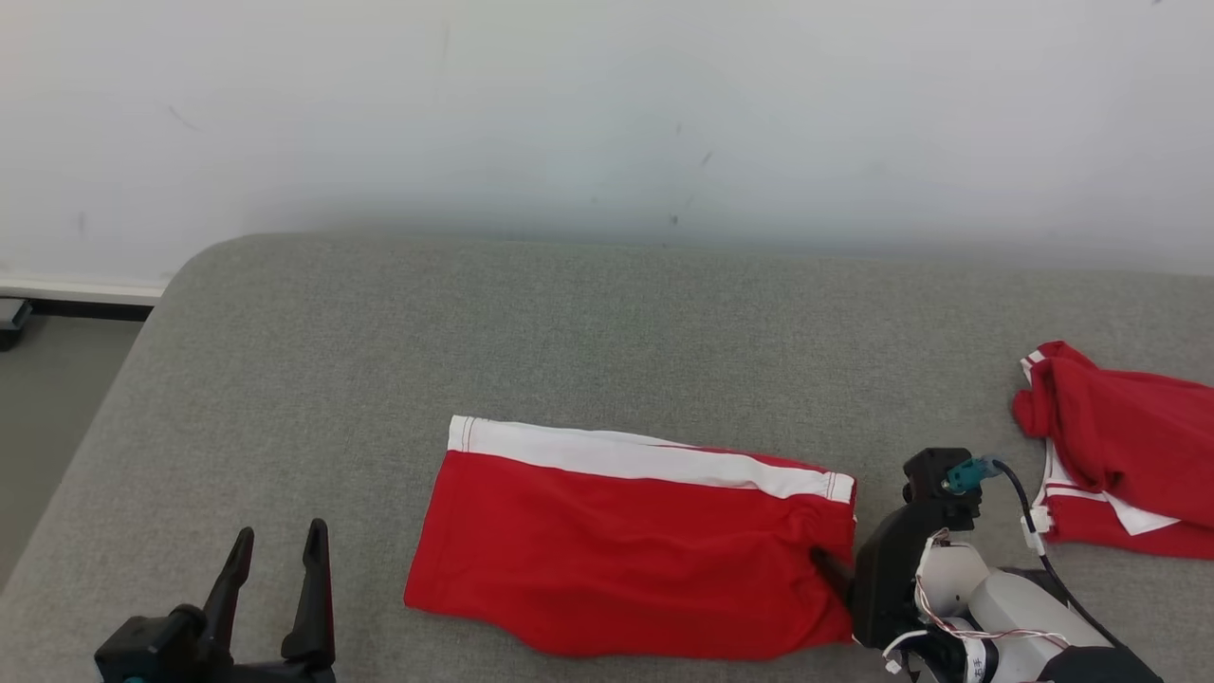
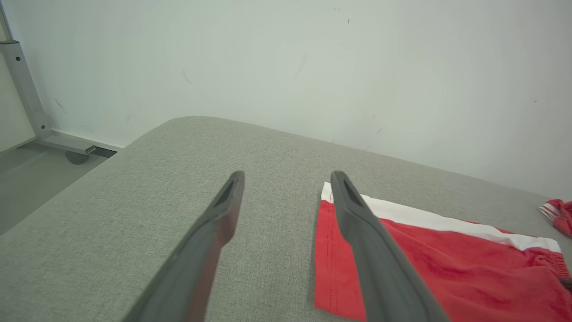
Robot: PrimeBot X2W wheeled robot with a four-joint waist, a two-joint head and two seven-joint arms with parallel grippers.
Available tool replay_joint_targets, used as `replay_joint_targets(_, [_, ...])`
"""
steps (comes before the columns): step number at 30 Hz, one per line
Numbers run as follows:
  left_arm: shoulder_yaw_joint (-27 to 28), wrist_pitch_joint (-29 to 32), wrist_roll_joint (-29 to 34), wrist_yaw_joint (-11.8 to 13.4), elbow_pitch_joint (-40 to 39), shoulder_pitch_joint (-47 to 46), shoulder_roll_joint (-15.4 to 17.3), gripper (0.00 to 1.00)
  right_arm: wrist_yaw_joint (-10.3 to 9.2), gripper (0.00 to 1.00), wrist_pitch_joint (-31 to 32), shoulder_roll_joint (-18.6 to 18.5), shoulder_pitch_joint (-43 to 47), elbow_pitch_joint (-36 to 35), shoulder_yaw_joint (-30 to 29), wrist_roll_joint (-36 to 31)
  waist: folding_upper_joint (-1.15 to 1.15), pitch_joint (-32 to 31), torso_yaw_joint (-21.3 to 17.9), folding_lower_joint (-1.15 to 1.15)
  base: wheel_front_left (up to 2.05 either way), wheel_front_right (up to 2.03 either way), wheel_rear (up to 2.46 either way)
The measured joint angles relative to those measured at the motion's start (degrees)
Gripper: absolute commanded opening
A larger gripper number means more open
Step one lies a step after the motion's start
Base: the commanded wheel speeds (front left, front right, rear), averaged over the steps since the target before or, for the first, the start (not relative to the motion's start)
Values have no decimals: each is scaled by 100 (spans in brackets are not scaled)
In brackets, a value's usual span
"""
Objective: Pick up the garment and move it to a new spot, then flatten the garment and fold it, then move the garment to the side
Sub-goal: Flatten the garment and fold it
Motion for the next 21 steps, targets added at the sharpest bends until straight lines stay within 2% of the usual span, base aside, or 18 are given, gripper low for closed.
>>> replay_joint_targets(7, [57,-1,132,0,-37,0,-104,100,1,100,421,22,-147,210,129,22,0,108,64,0,0,0,0])
replay_joint_targets(8, [71,-1,133,0,-37,0,-124,100,2,75,464,22,-178,241,141,23,0,114,71,0,0,0,0])
replay_joint_targets(9, [67,0,143,0,-37,-1,-132,100,4,36,499,21,-202,266,143,26,0,115,78,0,0,0,0])
replay_joint_targets(10, [56,-1,160,0,-37,-1,-143,100,18,4,509,11,-207,288,141,29,0,115,89,0,0,0,0])
replay_joint_targets(11, [47,-1,176,0,-36,-2,-159,100,36,0,515,-4,-207,304,136,37,0,115,103,0,0,0,0])
replay_joint_targets(21, [172,-1,207,0,-35,159,-203,100,162,0,480,-46,-356,427,54,118,0,86,89,0,0,0,0])
